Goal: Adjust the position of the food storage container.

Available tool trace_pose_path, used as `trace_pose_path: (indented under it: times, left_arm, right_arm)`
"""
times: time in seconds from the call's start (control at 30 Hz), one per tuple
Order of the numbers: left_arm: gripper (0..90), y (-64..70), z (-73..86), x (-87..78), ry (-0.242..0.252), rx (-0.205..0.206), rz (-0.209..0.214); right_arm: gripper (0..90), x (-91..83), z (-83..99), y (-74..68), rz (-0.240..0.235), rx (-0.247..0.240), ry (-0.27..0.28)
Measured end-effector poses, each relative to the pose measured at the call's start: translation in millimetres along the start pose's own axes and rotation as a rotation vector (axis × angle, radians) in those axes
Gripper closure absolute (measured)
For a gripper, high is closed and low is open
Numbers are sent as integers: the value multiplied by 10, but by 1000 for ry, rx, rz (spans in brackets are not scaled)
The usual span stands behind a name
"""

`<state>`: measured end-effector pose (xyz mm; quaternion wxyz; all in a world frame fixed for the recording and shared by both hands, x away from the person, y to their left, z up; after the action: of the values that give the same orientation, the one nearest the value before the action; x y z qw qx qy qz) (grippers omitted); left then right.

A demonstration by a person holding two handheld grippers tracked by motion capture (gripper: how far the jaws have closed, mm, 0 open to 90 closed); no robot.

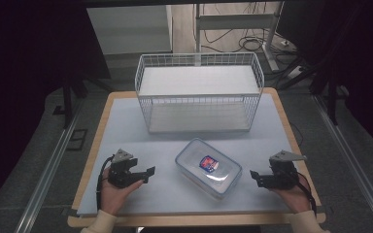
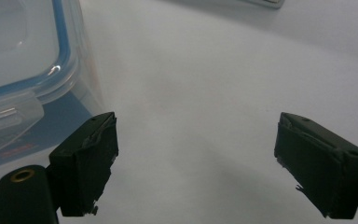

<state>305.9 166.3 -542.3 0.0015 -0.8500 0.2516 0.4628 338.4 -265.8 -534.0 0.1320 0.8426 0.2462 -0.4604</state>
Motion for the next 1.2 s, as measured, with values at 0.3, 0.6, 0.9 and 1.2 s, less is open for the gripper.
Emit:
trace_pose_path:
  times: [0.3,0.6,0.9,1.2]
  left_arm:
    - [192,-12,-21,-12,4,-1,13]
    - [192,52,23,-81,2,14,9]
    - [191,79,24,-25,-20,11,19]
    - [192,94,16,-68,-7,15,26]
  right_arm:
    - [148,-66,3,24,-22,31,-5]
    - [172,-106,-62,-57,-47,33,-19]
    - [195,-187,-117,-64,-70,28,-14]
    - [242,-276,-180,-213,-95,7,-7]
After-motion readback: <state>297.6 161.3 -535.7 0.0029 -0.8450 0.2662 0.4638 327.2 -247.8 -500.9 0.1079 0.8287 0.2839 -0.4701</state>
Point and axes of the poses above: each handheld gripper's, and its own axes: x roughly forward along the jaws, z roughly out of its underside, y roughly to its right, the point moved 6 cm from there along x, roughly forward along the jaws, and after that the axes turned 14 degrees about -y, right-handed, at the moved point
